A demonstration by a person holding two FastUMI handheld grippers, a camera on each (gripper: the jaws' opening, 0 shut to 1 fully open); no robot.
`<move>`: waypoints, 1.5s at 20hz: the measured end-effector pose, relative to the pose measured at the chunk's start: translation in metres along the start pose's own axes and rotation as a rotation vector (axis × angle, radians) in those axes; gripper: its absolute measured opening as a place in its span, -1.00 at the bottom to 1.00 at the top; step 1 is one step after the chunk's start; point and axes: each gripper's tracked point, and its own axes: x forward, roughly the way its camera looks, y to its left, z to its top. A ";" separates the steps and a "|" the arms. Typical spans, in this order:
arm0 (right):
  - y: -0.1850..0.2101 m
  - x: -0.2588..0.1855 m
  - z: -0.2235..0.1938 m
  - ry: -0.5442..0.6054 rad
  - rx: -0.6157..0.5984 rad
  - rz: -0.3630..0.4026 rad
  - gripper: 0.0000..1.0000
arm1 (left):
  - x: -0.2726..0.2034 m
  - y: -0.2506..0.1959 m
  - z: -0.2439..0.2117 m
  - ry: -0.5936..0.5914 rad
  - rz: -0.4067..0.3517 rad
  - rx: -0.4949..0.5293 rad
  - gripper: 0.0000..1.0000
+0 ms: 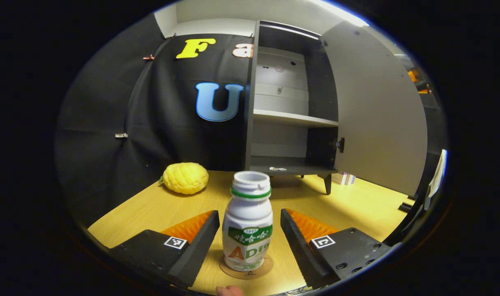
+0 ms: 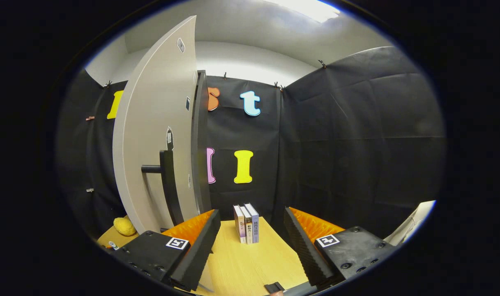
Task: Open the cabinet door with the right hand, grasp the bottle in the cabinet with the left hand and place it on the coaster, then close the cabinet door with the right hand.
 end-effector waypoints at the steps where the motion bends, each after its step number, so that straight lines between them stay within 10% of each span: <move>1: -0.001 0.002 0.001 0.002 -0.003 -0.002 0.92 | -0.003 0.000 0.013 0.001 0.017 -0.004 0.89; 16: 0.018 0.021 0.026 0.010 0.092 0.065 0.91 | -0.032 -0.046 0.246 -0.115 0.080 0.039 0.84; 30: 0.074 0.001 0.021 0.046 0.102 0.098 0.94 | -0.048 -0.048 0.262 -0.147 0.049 0.068 0.83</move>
